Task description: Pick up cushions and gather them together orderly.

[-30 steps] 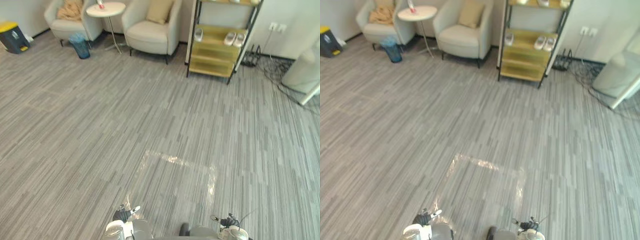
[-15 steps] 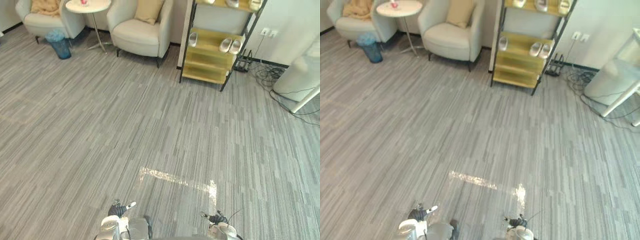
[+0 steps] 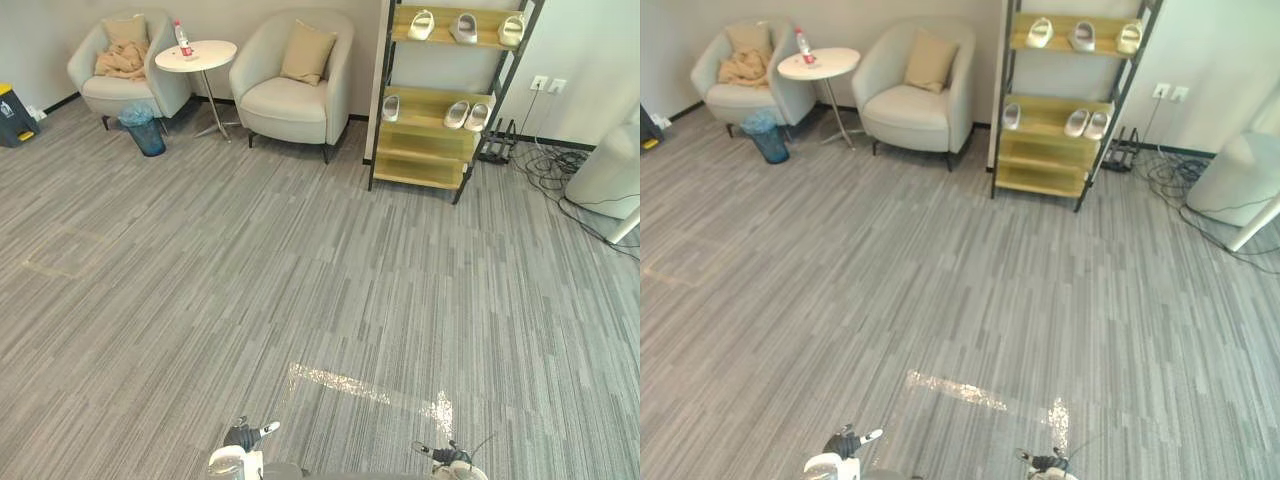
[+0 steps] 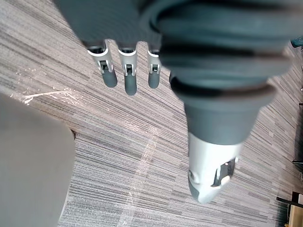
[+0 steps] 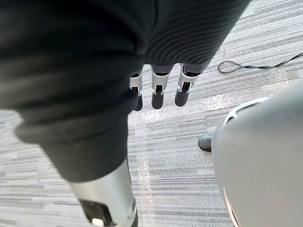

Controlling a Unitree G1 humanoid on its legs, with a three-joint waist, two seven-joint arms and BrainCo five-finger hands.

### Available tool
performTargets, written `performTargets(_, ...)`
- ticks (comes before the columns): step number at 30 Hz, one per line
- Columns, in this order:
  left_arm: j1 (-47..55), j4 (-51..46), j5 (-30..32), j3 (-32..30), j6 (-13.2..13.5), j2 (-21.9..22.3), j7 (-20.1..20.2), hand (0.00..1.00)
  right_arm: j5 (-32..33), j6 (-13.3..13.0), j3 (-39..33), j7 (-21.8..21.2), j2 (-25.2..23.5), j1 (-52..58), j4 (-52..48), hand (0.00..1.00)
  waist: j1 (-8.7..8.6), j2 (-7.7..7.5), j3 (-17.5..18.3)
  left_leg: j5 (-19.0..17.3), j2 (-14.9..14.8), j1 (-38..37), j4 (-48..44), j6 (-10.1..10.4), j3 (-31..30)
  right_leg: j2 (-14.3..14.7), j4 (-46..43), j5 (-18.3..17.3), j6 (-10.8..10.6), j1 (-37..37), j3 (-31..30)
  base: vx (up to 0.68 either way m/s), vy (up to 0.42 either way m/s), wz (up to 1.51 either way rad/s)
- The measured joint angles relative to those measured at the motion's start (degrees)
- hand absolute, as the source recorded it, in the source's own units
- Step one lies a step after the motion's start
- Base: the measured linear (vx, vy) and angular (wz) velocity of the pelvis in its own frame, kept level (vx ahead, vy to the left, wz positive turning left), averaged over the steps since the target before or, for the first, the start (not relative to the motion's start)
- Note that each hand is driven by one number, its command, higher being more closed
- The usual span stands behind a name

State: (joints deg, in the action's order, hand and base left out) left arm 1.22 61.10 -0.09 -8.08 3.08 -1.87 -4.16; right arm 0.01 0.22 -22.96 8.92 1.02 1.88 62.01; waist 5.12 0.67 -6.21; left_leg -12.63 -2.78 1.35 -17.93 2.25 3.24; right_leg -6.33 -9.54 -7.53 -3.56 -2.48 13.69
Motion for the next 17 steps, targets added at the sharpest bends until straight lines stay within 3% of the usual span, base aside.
performTargets(3, -0.1, -2.6, 0.0, -2.1, 0.0, 0.4, 0.4, 0.0, 0.0, -0.1, 0.3, 0.1, -0.3, -0.1, -0.4, 0.0, 0.3, -0.05, -2.2, -2.3, -2.6, 4.9, -12.9, 0.7, -0.6, 1.6, -1.6, -2.0, 0.5, -0.7, -0.3, -0.12, -0.019, -0.01)
performTargets(5, -0.1, -3.3, 0.0, -2.1, -0.1, 0.4, 0.6, 0.0, 0.1, -0.1, 0.8, 0.2, -0.6, 0.1, -0.6, 0.0, 1.1, 0.09, -2.5, -2.3, -2.6, 6.1, -15.3, 0.7, -1.1, 1.9, -3.0, -2.5, 0.5, -0.6, -1.4, -0.04, 0.005, -0.18)
performTargets(9, 0.1, -3.0, -0.1, -2.0, -0.1, 0.4, 0.5, 0.0, 0.1, 0.0, 0.7, 0.4, 0.1, 0.4, -0.6, 0.0, 1.22, -0.11, -2.1, -2.4, 0.6, 2.9, -6.5, 0.5, -7.3, 1.5, -2.5, -0.8, 0.6, 1.5, -4.7, -0.04, 0.05, -0.19)
performTargets(13, 0.1, -3.1, -0.1, -2.1, -0.1, 0.8, 0.5, 0.0, 0.0, 0.2, 0.8, 0.5, 0.2, 1.1, -1.4, 0.0, 1.19, 0.13, -1.9, -1.2, 1.5, 0.2, -0.5, -0.6, -4.0, 0.5, -1.1, 1.5, -0.4, 2.1, -7.8, -0.01, 0.072, -0.31)
performTargets(17, 1.4, -2.8, 0.0, -1.7, -0.3, 1.2, 0.6, 0.0, 0.0, 0.1, 0.8, 0.6, -0.3, 3.0, -2.7, 0.0, 0.91, 0.31, 1.0, 0.8, 2.5, -3.0, 5.1, -0.9, -2.8, -0.5, 1.1, 2.2, -1.1, 1.2, -8.3, 0.05, 0.029, -0.2)
